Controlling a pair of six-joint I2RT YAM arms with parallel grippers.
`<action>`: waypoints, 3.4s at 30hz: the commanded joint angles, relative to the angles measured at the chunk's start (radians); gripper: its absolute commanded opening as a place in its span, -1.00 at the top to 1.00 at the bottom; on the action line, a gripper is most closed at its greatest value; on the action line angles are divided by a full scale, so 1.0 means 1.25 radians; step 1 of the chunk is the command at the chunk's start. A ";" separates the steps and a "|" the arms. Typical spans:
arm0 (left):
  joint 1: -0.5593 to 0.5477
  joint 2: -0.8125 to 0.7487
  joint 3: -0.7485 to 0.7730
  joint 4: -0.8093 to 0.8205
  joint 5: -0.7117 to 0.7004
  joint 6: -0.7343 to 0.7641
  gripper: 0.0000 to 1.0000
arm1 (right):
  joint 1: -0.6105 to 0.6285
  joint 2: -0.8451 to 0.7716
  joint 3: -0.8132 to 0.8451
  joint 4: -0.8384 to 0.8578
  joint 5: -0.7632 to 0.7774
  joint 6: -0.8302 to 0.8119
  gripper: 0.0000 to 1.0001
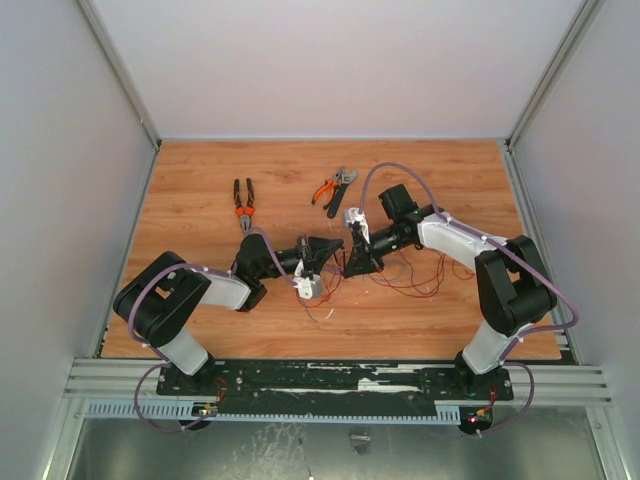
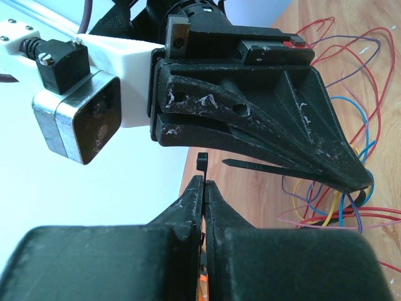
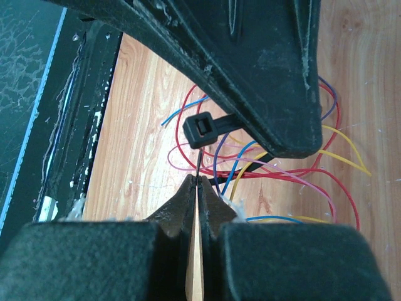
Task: Zip-tie the wires
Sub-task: Tie the cable at the center of the board.
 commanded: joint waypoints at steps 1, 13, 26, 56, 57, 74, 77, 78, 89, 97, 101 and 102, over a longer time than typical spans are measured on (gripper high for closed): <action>-0.007 0.002 -0.006 0.039 -0.004 0.000 1.00 | -0.010 0.010 0.032 -0.036 -0.016 -0.024 1.00; -0.017 -0.006 -0.009 0.025 -0.008 0.022 1.00 | -0.015 0.006 0.048 -0.049 -0.013 -0.036 1.00; -0.021 0.000 -0.007 0.019 -0.012 0.030 1.00 | -0.022 -0.014 0.045 -0.049 -0.012 -0.036 1.00; -0.021 0.013 -0.002 0.027 -0.017 0.015 1.00 | -0.016 -0.035 0.027 -0.030 -0.015 -0.008 1.00; -0.022 0.012 -0.002 0.027 -0.018 0.015 1.00 | -0.015 -0.036 0.019 -0.026 -0.015 -0.006 1.00; -0.022 0.013 -0.001 0.033 -0.016 0.008 1.00 | 0.006 -0.053 -0.007 0.022 -0.018 0.026 1.00; -0.022 0.011 -0.002 0.033 -0.016 0.009 1.00 | 0.005 -0.047 -0.001 0.018 -0.020 0.021 1.00; -0.023 0.010 -0.002 0.032 -0.016 0.010 1.00 | 0.005 -0.044 0.000 0.017 -0.021 0.019 1.00; -0.022 0.007 -0.001 0.033 -0.016 0.010 1.00 | 0.005 -0.026 -0.007 0.022 -0.021 0.016 1.00; -0.022 0.002 -0.003 0.033 -0.017 0.010 1.00 | 0.004 -0.012 -0.009 0.022 -0.018 0.012 1.00; -0.022 0.006 -0.006 0.033 -0.017 0.010 1.00 | 0.002 -0.017 -0.007 0.025 -0.018 0.014 1.00; -0.023 0.005 -0.005 0.033 -0.018 0.010 1.00 | 0.003 -0.019 -0.006 0.024 -0.018 0.015 1.00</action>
